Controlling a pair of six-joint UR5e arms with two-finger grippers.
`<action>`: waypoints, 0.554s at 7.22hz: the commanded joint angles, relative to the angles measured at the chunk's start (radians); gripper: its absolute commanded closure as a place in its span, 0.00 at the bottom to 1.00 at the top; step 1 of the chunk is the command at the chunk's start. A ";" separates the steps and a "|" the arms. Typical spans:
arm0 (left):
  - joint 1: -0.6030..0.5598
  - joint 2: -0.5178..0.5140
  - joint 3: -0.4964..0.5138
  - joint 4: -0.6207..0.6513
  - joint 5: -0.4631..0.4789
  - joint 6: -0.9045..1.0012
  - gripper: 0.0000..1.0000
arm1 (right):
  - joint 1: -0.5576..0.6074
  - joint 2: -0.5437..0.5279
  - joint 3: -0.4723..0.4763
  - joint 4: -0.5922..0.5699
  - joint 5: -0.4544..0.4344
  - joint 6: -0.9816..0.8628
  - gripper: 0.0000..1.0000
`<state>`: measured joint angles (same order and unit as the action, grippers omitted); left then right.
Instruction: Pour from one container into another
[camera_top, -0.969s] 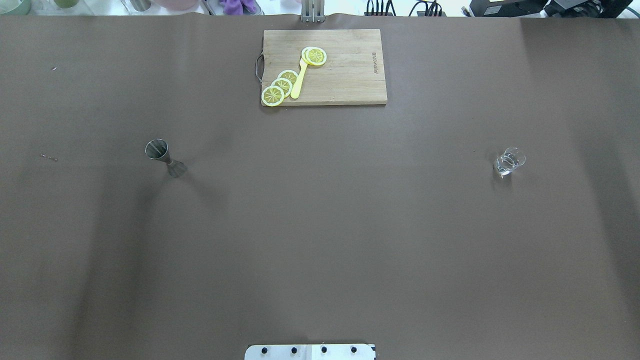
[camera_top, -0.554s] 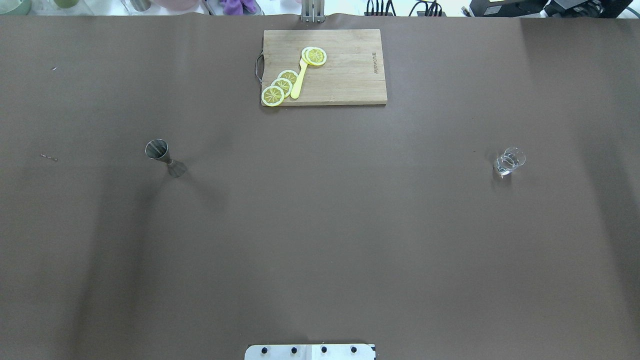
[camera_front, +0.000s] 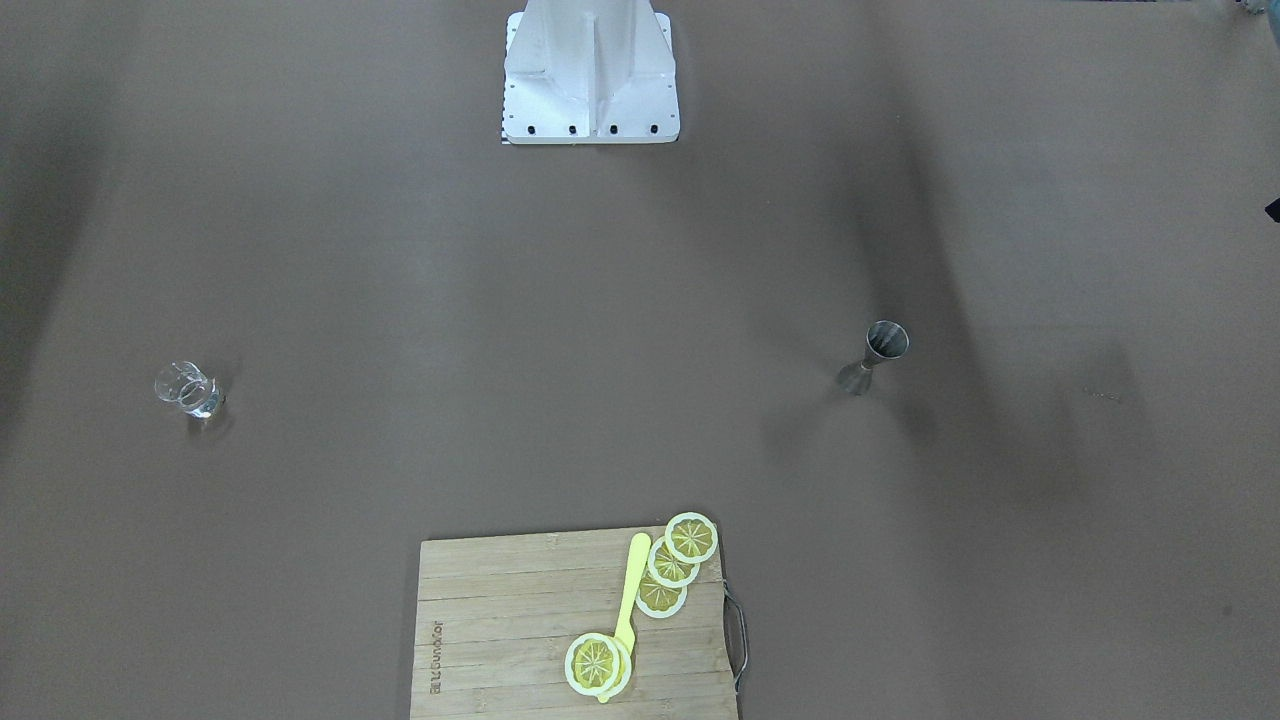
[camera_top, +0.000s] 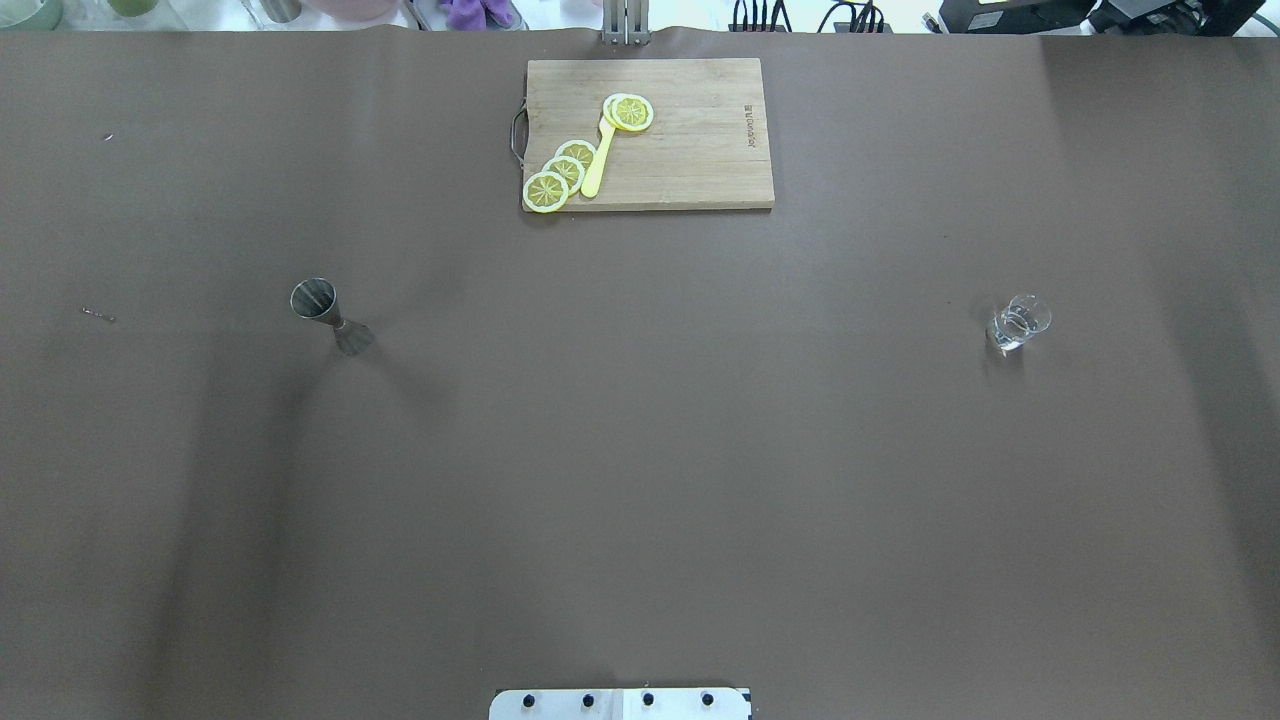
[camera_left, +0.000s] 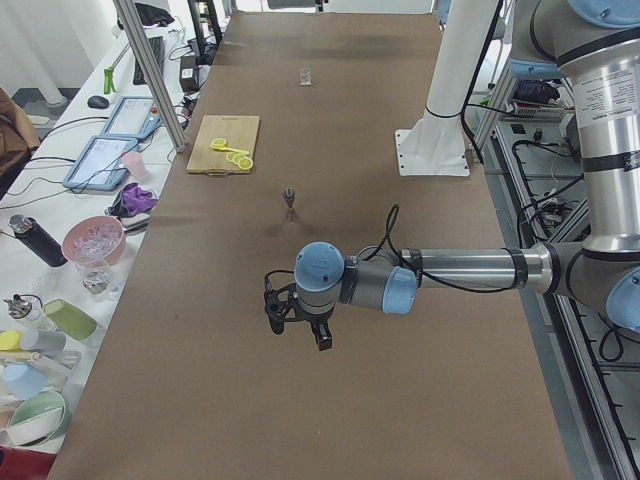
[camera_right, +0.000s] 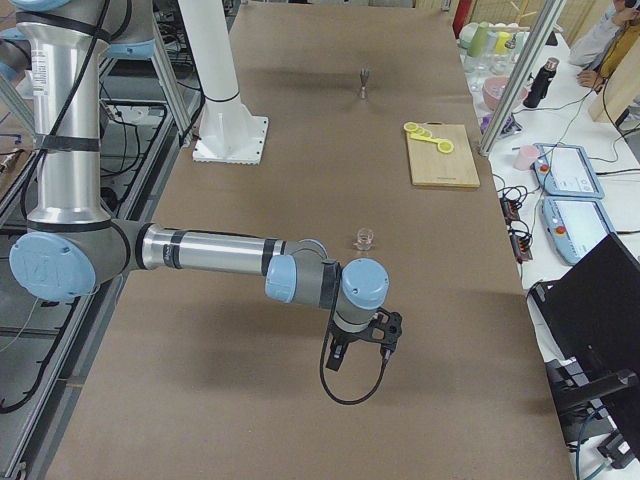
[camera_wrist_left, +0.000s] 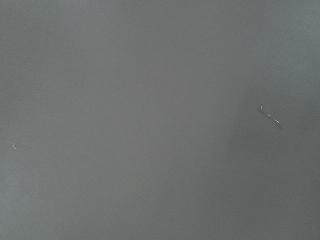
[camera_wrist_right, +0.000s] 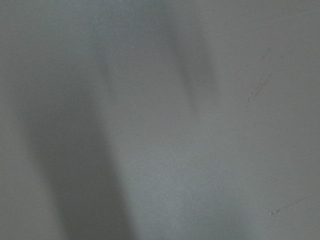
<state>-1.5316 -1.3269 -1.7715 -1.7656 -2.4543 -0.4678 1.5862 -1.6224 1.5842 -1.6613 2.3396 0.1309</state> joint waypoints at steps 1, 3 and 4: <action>-0.001 0.000 0.001 0.000 0.000 0.000 0.02 | 0.000 0.038 0.010 0.000 -0.005 -0.059 0.00; -0.002 0.002 0.006 0.000 0.001 0.000 0.02 | 0.000 0.039 0.016 0.002 -0.002 -0.060 0.00; 0.001 0.027 0.004 -0.003 0.003 0.001 0.02 | 0.000 0.035 0.016 0.000 -0.003 -0.060 0.00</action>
<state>-1.5328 -1.3197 -1.7671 -1.7663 -2.4530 -0.4676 1.5861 -1.5862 1.5985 -1.6607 2.3371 0.0719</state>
